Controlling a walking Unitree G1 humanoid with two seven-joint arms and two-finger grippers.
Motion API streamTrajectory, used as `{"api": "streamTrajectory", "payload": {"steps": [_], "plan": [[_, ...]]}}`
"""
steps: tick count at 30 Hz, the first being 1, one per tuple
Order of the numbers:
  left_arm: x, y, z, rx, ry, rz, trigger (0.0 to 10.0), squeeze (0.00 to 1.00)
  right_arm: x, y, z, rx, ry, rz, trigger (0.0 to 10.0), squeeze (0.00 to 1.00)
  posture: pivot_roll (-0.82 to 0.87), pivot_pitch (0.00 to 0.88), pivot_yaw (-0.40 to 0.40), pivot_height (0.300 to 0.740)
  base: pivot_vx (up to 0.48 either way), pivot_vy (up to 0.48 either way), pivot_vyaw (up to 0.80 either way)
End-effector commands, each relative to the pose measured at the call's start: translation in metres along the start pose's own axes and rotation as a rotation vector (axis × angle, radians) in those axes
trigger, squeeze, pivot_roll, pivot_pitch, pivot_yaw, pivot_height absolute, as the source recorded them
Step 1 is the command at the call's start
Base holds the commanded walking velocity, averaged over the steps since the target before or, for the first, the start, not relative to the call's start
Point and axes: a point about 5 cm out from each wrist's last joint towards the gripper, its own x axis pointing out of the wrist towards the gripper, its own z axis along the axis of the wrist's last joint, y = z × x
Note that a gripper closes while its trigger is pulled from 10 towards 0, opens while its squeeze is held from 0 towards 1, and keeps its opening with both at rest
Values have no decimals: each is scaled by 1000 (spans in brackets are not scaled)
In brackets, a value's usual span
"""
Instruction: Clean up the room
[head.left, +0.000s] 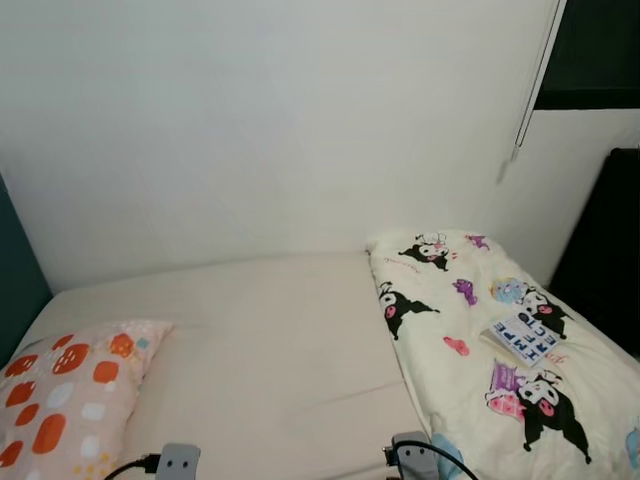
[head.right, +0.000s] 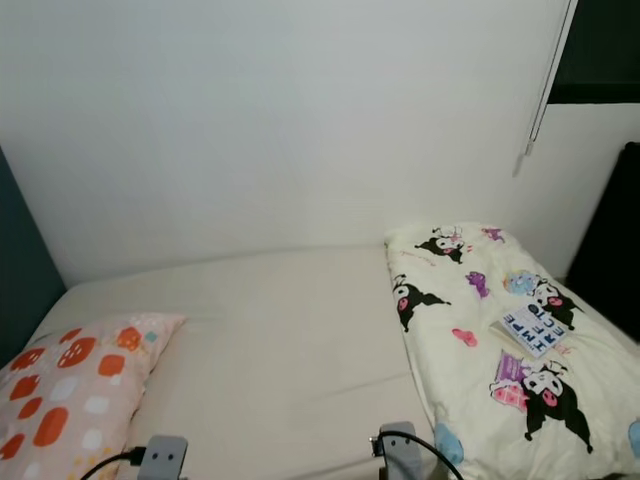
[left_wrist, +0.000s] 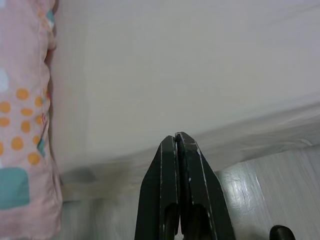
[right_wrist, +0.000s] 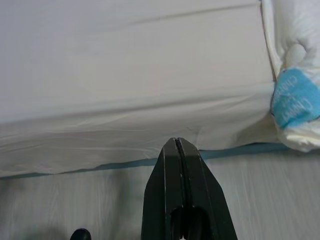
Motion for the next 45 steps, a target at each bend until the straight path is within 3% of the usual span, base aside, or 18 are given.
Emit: {"api": "streamTrajectory", "payload": {"steps": [1,6,10,13,21,26,33,36,39,42,45], "plan": [[-4,9,-9,5,37,27,10000,0,0,4,-4,9,20,6,10000,0,49,82,-55,740,0,0,0],[-7,20,-12,-18,34,74,10000,0,1,17,-2,-16,20,58,10000,0,73,76,-84,740,0,0,0],[-7,21,-13,-28,40,95,10000,0,3,19,-1,-43,30,80,10000,0,73,70,-81,740,0,0,0],[-2,18,-6,-67,28,102,10000,0,6,14,7,-52,19,71,10000,0,53,49,-58,740,0,0,0],[4,12,1,-37,21,73,10000,0,6,-4,13,-40,0,18,10000,0,29,37,-69,740,0,0,0],[8,-1,5,-23,19,32,10000,0,3,-17,12,-8,-18,-23,10000,0,16,33,-66,740,0,0,0],[7,-3,2,-17,28,20,10000,0,0,-17,4,11,-10,-35,10000,0,4,14,-63,740,0,0,0],[5,-9,-1,-17,29,12,10000,0,-3,-19,-2,7,3,-41,10000,0,18,19,-83,740,0,0,0],[-6,-7,-16,0,54,-5,10000,0,-4,-24,-2,62,-6,-79,10000,0,18,33,-81,740,0,0,0],[-16,4,-33,2,103,38,10000,0,-4,-23,-2,81,-6,-72,10000,0,38,45,-84,740,0,0,0],[-20,13,-37,8,105,54,10000,0,-2,-15,0,94,-14,-34,10000,0,46,65,-82,740,0,0,0]]}}
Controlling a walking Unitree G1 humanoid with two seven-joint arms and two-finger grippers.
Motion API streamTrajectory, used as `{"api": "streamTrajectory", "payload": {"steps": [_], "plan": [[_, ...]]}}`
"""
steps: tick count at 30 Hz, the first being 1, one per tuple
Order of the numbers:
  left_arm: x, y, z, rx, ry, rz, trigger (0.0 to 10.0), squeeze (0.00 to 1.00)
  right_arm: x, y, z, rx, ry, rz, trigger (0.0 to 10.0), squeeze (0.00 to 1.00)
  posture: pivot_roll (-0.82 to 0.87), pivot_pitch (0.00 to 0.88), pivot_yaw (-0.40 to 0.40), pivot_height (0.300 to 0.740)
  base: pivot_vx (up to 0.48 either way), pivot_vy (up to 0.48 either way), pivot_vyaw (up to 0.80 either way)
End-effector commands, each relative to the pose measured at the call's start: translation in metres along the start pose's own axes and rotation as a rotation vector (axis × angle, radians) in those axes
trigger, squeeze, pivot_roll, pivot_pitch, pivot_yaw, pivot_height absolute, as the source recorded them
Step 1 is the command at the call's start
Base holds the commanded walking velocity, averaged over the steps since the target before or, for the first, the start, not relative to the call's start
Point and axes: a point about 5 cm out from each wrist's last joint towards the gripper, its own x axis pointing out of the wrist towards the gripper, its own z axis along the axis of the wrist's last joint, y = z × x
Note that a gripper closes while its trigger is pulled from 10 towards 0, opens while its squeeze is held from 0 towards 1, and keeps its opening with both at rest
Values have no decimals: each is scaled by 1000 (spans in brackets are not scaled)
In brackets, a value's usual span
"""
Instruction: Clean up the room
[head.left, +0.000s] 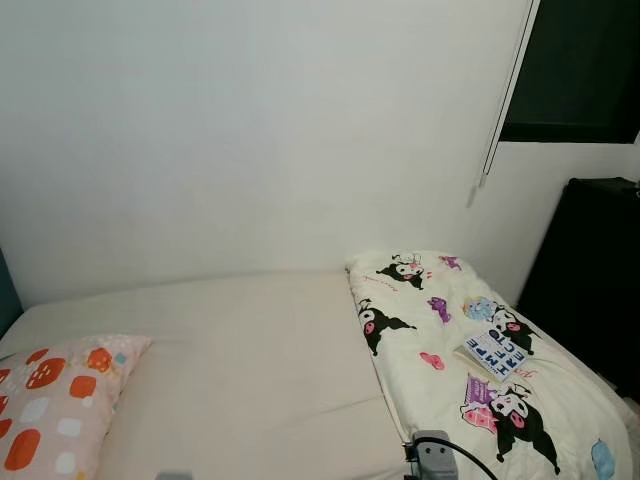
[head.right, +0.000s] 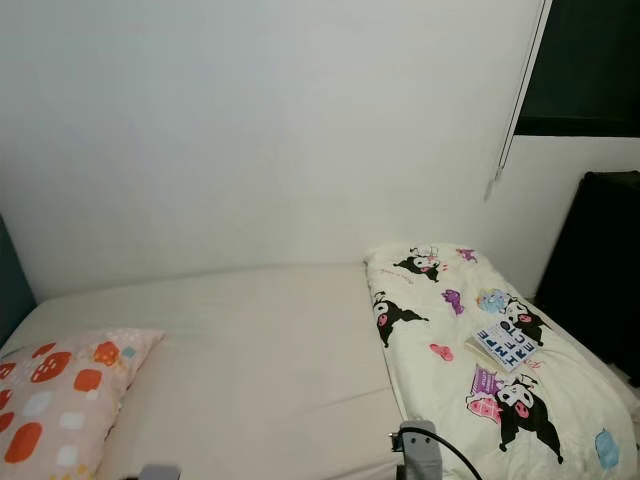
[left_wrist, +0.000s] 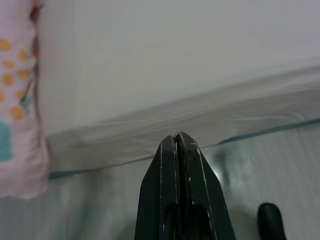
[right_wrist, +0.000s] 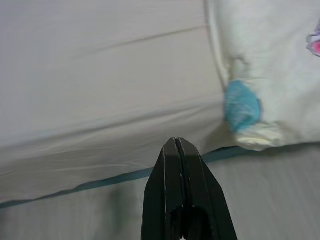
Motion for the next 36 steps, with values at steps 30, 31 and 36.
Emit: {"api": "streamTrajectory", "payload": {"steps": [30,31,36], "plan": [[15,34,39,39,-93,21,10000,0,0,15,1,11,-33,26,10000,0,36,118,-64,740,0,0,0],[15,25,37,27,-81,13,10000,0,0,14,3,3,-42,27,10000,0,34,104,-51,740,0,0,0],[13,-1,29,6,-65,-9,10000,0,-1,12,1,11,-40,30,10000,0,26,83,-30,740,0,0,0]]}}
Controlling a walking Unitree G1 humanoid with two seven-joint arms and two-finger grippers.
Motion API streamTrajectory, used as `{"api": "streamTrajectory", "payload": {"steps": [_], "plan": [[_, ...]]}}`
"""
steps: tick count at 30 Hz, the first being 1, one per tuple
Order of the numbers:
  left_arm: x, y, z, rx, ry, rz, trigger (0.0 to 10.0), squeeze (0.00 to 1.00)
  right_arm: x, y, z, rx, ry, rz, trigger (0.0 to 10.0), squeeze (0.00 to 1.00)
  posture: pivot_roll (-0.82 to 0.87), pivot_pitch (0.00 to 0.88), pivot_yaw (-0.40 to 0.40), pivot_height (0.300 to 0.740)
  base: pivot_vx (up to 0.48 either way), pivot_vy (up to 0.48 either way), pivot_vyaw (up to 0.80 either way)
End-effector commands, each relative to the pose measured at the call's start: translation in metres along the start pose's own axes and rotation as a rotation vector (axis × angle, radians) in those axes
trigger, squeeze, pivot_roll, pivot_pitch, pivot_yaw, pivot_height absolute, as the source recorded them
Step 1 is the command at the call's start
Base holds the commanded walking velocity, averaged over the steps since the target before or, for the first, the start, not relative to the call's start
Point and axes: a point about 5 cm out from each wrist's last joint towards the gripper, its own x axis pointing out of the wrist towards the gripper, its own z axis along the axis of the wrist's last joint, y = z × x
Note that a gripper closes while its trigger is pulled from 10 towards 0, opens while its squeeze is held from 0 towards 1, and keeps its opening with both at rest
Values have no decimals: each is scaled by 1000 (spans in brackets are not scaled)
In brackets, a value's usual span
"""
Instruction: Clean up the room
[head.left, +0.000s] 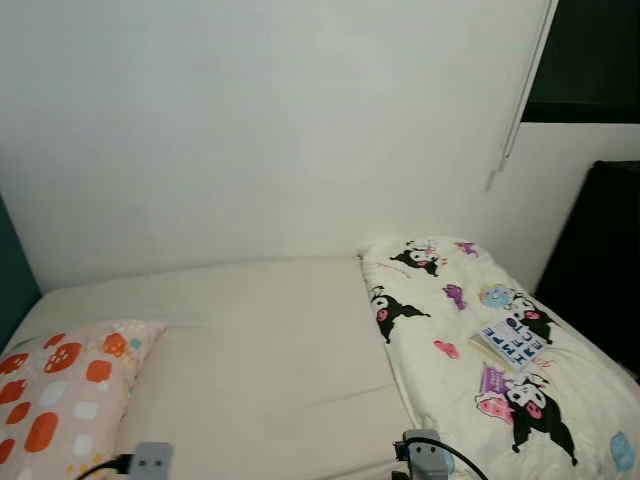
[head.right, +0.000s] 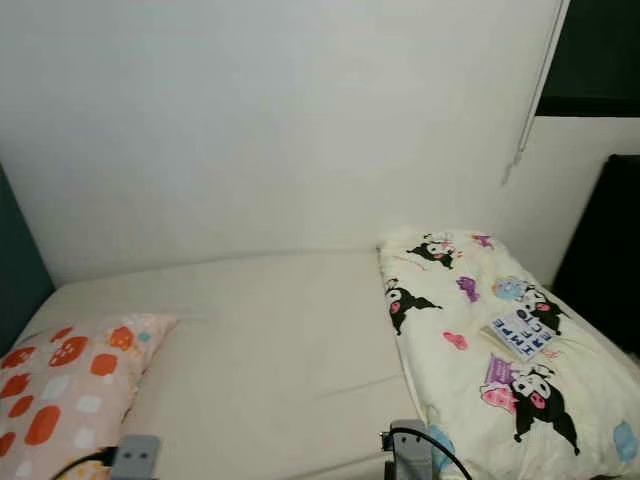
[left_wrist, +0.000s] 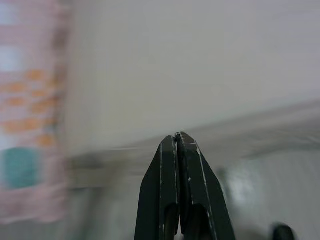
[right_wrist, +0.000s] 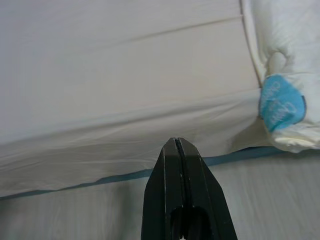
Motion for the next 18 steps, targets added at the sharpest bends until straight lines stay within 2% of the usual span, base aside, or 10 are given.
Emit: {"api": "streamTrajectory", "payload": {"steps": [1,6,11,13,15,18], "plan": [[-2,1,-6,8,23,8,10000,0,-1,-2,0,3,-8,-4,10000,0,26,83,-30,740,0,0,0],[-6,-7,-15,13,52,-13,10000,0,-1,2,-2,11,-3,0,10000,0,11,71,-11,740,0,0,0],[0,0,-3,31,35,-36,10000,0,2,4,3,-25,-8,-10,10000,0,19,84,1,740,0,0,0],[8,12,10,54,23,-60,10000,0,3,4,5,-28,-5,-13,10000,0,38,120,-15,740,0,0,0],[13,24,20,74,24,-66,10000,0,2,2,3,-37,5,-6,10000,0,44,119,-21,740,0,0,0],[16,33,27,81,18,-61,10000,0,1,2,1,-44,9,-3,10000,0,40,124,-22,740,0,0,0]]}}
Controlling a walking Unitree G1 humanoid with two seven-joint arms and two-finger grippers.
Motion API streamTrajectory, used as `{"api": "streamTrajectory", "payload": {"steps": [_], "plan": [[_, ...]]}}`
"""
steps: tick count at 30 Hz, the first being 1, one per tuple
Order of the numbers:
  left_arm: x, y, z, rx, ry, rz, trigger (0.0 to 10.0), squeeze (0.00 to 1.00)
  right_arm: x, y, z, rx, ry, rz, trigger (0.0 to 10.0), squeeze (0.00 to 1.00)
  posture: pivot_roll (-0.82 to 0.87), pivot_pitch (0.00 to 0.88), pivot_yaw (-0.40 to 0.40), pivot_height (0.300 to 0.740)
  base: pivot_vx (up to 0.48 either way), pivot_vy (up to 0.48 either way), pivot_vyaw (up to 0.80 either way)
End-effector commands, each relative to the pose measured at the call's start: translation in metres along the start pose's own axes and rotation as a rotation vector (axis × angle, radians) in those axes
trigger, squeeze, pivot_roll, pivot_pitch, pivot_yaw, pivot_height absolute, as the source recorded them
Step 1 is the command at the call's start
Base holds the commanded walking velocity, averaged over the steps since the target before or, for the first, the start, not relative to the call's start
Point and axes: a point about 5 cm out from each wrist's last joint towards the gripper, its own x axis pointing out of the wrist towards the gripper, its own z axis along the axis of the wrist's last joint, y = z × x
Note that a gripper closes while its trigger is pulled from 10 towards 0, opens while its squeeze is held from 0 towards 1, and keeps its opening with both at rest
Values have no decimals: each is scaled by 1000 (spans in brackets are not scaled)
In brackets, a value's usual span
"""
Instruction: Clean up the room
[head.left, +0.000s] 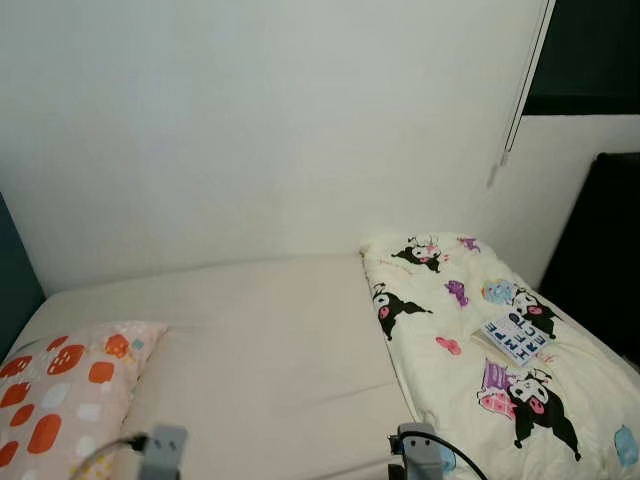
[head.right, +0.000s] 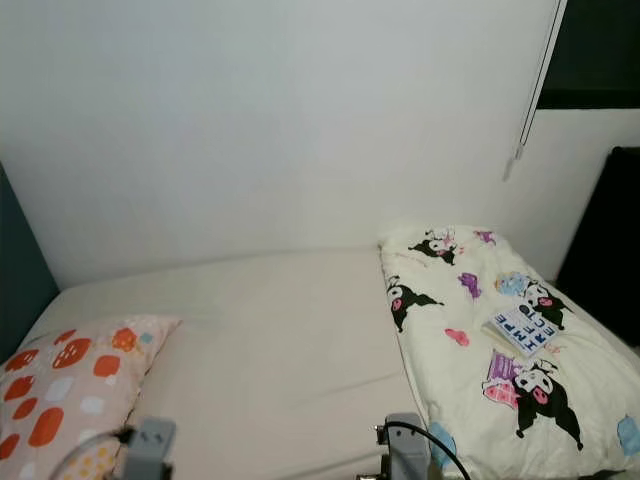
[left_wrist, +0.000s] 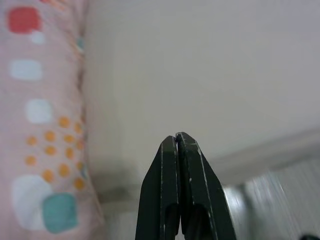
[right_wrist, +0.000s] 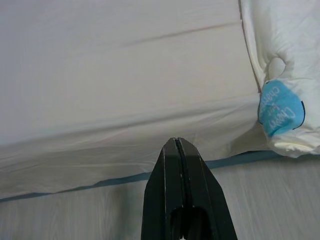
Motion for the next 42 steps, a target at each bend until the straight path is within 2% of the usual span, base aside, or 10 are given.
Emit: {"api": "streamTrajectory", "payload": {"steps": [1,14,30,34,36,42], "plan": [[-4,-1,-13,-4,56,-22,10000,0,-2,-1,-6,0,23,0,10000,0,40,128,-24,740,0,0,0],[-4,13,-8,29,50,-42,10000,0,-2,0,-4,0,10,-8,10000,0,26,150,-15,740,0,0,0],[-4,9,-11,54,71,-53,10000,0,-2,0,-4,8,15,-10,10000,0,31,139,-15,740,0,0,0],[-6,-2,-17,45,80,-57,10000,0,-2,1,-5,10,16,-10,10000,0,25,125,-23,740,0,0,0],[-9,-13,-29,17,110,-33,10000,0,-4,0,-10,0,32,-7,10000,0,21,101,-33,740,0,0,0],[-14,-27,-38,-27,119,-24,10000,0,-6,-2,-14,2,43,-10,10000,0,24,91,-33,740,0,0,0]]}}
